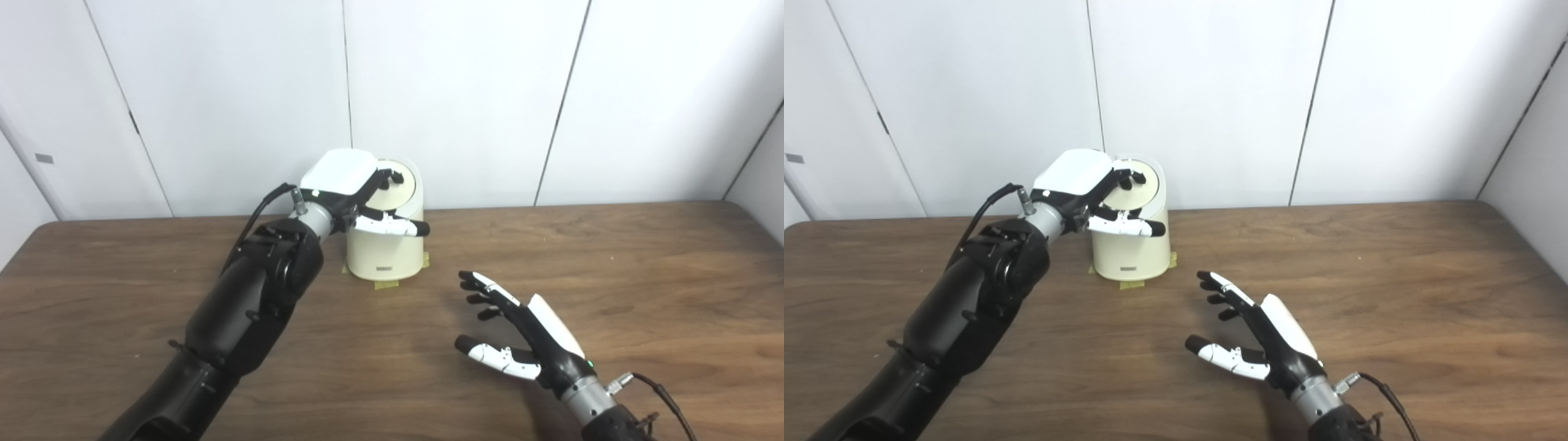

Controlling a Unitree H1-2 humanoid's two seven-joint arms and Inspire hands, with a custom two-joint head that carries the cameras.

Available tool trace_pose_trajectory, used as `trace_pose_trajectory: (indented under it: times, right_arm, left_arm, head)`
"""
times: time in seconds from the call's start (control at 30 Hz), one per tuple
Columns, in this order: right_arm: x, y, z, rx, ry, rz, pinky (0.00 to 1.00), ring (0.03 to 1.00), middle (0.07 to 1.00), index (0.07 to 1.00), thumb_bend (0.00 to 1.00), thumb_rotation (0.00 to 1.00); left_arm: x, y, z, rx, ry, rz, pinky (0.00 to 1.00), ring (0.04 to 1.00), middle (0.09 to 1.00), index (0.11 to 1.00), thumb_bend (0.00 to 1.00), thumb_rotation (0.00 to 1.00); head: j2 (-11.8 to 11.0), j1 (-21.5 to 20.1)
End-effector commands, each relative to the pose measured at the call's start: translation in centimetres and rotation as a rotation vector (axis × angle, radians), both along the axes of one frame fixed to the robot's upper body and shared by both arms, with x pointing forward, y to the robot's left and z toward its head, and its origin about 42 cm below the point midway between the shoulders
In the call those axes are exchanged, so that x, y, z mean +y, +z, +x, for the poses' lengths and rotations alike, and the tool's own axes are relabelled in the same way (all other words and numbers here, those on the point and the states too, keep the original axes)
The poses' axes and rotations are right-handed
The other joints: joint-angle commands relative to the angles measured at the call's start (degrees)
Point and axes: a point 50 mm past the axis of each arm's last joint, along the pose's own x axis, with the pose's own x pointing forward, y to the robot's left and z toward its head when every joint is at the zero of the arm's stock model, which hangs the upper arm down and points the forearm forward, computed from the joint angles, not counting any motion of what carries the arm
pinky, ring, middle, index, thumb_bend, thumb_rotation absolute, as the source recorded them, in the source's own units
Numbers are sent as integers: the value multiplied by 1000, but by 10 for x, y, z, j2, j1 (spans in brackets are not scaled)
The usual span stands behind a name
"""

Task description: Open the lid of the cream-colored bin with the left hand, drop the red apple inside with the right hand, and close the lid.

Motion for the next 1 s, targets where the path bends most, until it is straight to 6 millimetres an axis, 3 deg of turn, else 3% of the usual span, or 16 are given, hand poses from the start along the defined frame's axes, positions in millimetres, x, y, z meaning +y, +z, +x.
trace_pose_trajectory:
  times: [0.0,0.1,0.17,0.2,0.3,0.43,0.57,0.7,0.8,0.97]
  right_arm:
    - [3,20,5,-78,21,13,713,828,876,896,507,713]
    - [2,20,5,-76,19,16,711,826,876,895,509,703]
    - [3,21,5,-74,16,13,712,826,877,896,508,701]
    - [3,21,5,-74,17,11,712,825,877,897,509,701]
    - [2,20,5,-73,19,14,709,823,878,901,513,711]
    - [2,20,5,-71,18,12,713,826,881,902,519,721]
    - [3,19,7,-69,13,14,709,822,877,900,505,697]
    - [4,20,8,-84,-11,0,703,818,871,895,491,699]
    - [2,22,8,-125,-59,1,684,802,853,872,375,679]
    - [0,20,10,-230,-140,18,593,720,766,782,233,564]
  left_arm:
    - [3,11,4,-16,4,3,1000,865,822,816,858,830]
    - [6,24,-1,-89,-20,-142,960,818,802,796,845,792]
    - [8,36,-5,-203,-43,-282,803,743,762,755,791,730]
    - [8,42,-7,-262,-54,-372,640,680,721,714,728,690]
    - [10,65,-16,-405,-63,-585,491,610,673,678,602,665]
    - [17,91,-33,-497,-100,-785,516,645,692,686,523,659]
    - [33,96,-50,-516,-126,-885,534,646,683,672,458,649]
    - [62,55,-66,-400,-117,-1043,562,652,680,666,402,675]
    - [79,13,-83,-271,-85,-1144,615,688,703,703,301,596]
    - [98,-39,-104,-160,-9,-1211,660,725,735,732,263,539]
  head:
    - [1,0]
    - [3,0]
    - [3,0]
    - [4,-1]
    - [4,0]
    - [4,1]
    - [1,-1]
    - [1,-1]
    - [3,4]
    - [1,4]
